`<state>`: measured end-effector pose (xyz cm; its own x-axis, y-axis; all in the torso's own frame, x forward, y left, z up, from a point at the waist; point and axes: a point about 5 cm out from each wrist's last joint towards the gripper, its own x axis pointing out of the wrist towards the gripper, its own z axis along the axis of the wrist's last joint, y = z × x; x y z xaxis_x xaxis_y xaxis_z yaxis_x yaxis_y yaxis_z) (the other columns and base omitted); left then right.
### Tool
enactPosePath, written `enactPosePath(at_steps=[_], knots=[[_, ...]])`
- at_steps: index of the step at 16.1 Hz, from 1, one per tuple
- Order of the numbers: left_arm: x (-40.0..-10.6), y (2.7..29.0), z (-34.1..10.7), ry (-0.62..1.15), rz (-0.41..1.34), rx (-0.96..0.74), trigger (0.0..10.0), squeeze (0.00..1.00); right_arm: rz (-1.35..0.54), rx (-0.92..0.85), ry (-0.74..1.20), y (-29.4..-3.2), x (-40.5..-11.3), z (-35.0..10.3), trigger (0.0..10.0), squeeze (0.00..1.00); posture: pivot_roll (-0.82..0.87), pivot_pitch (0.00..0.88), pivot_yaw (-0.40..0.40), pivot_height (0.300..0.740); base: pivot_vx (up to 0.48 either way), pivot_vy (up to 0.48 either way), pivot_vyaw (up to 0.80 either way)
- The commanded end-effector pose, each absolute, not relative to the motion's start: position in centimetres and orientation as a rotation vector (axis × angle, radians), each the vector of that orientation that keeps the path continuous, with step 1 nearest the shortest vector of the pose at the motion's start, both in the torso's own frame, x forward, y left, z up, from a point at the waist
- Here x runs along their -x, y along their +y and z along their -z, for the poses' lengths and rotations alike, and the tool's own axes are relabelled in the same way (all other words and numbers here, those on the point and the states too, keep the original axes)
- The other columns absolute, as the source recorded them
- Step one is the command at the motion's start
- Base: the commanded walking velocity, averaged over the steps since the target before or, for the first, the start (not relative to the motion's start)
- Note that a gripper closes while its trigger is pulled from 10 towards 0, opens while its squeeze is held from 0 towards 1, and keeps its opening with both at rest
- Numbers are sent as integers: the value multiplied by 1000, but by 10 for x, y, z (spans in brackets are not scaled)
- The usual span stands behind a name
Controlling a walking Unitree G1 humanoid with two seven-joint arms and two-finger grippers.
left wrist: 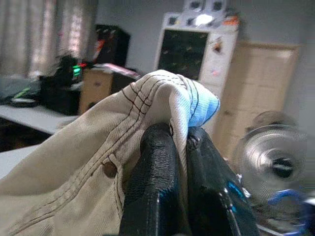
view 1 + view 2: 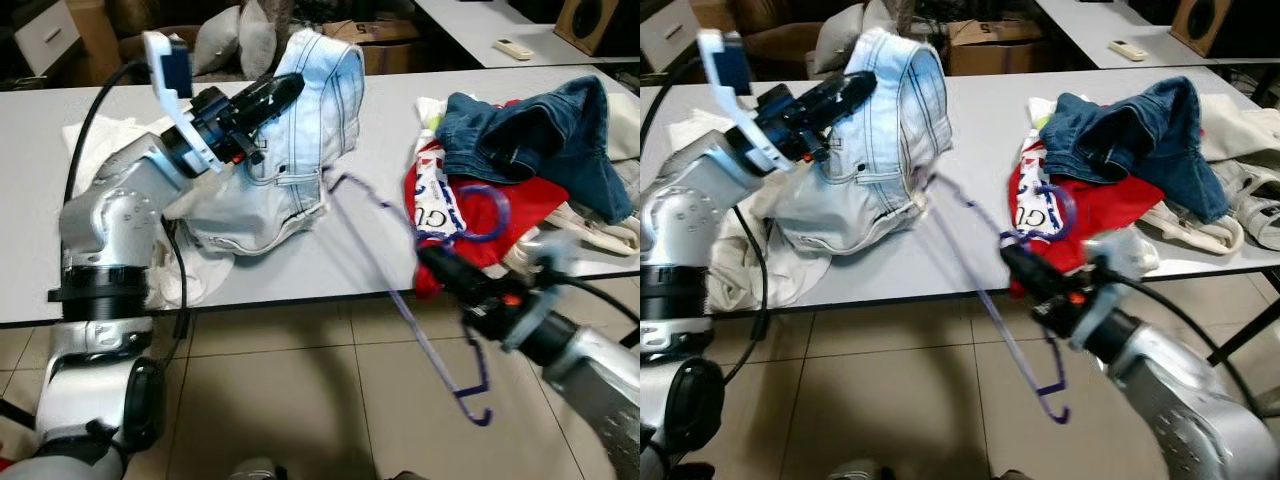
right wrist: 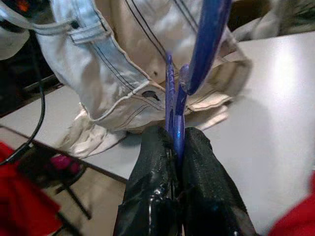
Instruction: Hang hanger
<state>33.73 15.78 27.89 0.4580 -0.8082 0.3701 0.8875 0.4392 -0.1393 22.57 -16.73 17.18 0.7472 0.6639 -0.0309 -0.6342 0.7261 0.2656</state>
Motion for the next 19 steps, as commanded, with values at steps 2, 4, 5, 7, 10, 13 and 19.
enactPosePath(at_steps=[2, 4, 5, 7, 10, 13, 19], knots=[[-321, 158, -290, -316, 1179, 319, 0, 0, -719, -232, 176, -166, -242, -163, 10000, 0, 21, 0, 14, 723, 0, 0, 0], [-313, 161, -288, -313, 1215, 309, 0, 0, -661, -251, 221, -168, -258, -156, 10000, 0, 35, 0, 0, 723, 0, 0, 0], [-308, 163, -286, -307, 1234, 297, 0, 0, -628, -275, 249, -171, -265, -152, 10000, 0, 39, 0, -7, 723, 0, 0, 0], [-296, 168, -280, -274, 1267, 271, 0, 0, -640, -387, 314, -170, -273, -144, 10000, 0, 50, 0, -23, 723, 0, 0, 0], [-285, 171, -271, -229, 1305, 253, 0, 0, -643, -475, 340, -166, -286, -138, 10000, 0, 51, 0, -27, 723, 0, 0, 0], [-276, 177, -242, -99, 1265, 231, 0, 0, -581, -647, 238, -157, -314, -143, 10000, 0, 51, 0, -28, 723, 0, 0, 0], [-261, 190, -195, 73, 1068, 127, 0, 0, -509, -876, 84, -151, -333, -157, 10000, 0, 66, 0, -28, 723, 0, 0, 0]])
